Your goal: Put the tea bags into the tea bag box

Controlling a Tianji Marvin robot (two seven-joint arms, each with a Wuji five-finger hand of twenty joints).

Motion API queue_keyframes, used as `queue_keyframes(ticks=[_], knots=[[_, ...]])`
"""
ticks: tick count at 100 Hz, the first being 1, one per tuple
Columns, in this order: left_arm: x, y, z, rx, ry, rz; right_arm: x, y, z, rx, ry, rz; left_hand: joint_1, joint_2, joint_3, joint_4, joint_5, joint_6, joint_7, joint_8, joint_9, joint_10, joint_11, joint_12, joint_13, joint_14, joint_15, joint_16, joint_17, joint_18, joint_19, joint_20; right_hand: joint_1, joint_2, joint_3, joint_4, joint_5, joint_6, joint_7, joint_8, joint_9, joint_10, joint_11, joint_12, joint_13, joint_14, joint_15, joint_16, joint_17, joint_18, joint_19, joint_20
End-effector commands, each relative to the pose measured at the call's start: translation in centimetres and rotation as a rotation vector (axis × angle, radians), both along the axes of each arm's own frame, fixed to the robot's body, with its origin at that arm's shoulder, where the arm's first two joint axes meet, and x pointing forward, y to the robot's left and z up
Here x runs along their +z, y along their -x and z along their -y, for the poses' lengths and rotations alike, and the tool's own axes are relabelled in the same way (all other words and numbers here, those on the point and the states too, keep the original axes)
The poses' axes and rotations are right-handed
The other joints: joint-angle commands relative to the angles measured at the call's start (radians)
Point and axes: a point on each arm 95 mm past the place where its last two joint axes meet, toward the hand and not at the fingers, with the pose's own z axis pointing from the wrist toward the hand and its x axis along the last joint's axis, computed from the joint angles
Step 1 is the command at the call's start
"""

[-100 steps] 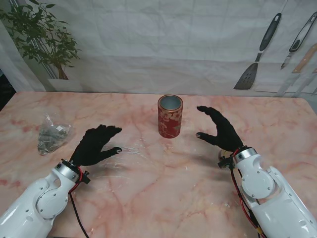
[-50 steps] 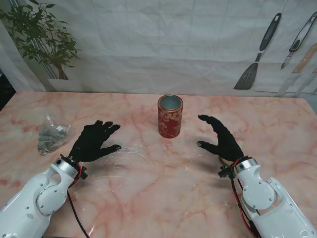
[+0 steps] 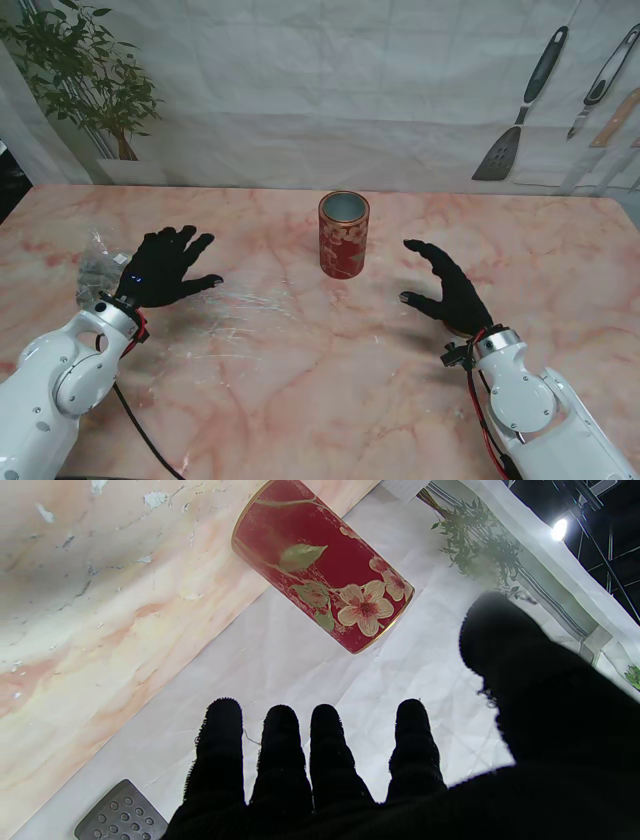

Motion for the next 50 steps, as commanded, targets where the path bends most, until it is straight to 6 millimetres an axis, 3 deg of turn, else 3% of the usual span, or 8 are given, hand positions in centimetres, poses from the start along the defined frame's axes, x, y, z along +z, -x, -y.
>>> queue_keyframes(ticks=[1, 26, 50], knots=[[0.7, -0.1, -0.7, 0.020, -0.016, 0.002, -0.5, 0.4, -0.2, 0.010, -0.006, -0.016, -0.031, 0.017, -0.010, 0.013, -0.002, 0.026, -0.005, 0.007, -0.015, 0.038, 0.007, 0.025, -0.020, 0.032, 0.003, 0.011, 0.002, -0.009, 0.030, 0.028, 0.015, -0.012, -0.019, 0.025, -0.029, -0.003, 0.001, -0.010, -0.039, 0.001, -0.008, 0.005, -0.025, -0.030, -0.016, -0.008, -0.003, -0.045, -0.029, 0.021], [1.5, 0.3, -2.6, 0.133, -0.005, -0.011, -0.8, 0.7, -0.3, 0.007, -0.026, -0.026, -0.019, -0.003, -0.011, 0.012, 0.008, 0.029, -0.002, 0.009, 0.005, 0.032, 0.010, 0.044, 0.006, 0.047, -0.004, 0.009, 0.034, 0.055, 0.048, 0.028, 0.017, -0.008, -0.025, 0.026, -0.027, -0.002, 0.006, -0.013, -0.039, 0.001, -0.006, 0.006, -0.024, -0.029, -0.014, -0.007, -0.001, -0.044, -0.031, 0.028], [1.8, -0.5, -4.6, 0.280, -0.035, -0.002, -1.0, 1.1, -0.2, 0.002, -0.035, -0.037, -0.021, -0.031, -0.009, 0.014, 0.041, 0.055, 0.007, 0.016, 0.040, 0.026, 0.047, 0.083, 0.066, 0.077, 0.046, 0.038, 0.114, 0.021, 0.160, 0.052, 0.017, -0.005, -0.029, 0.027, -0.030, 0.001, 0.008, -0.016, -0.040, 0.001, -0.006, 0.006, -0.025, -0.030, -0.013, -0.006, -0.001, -0.044, -0.033, 0.033]])
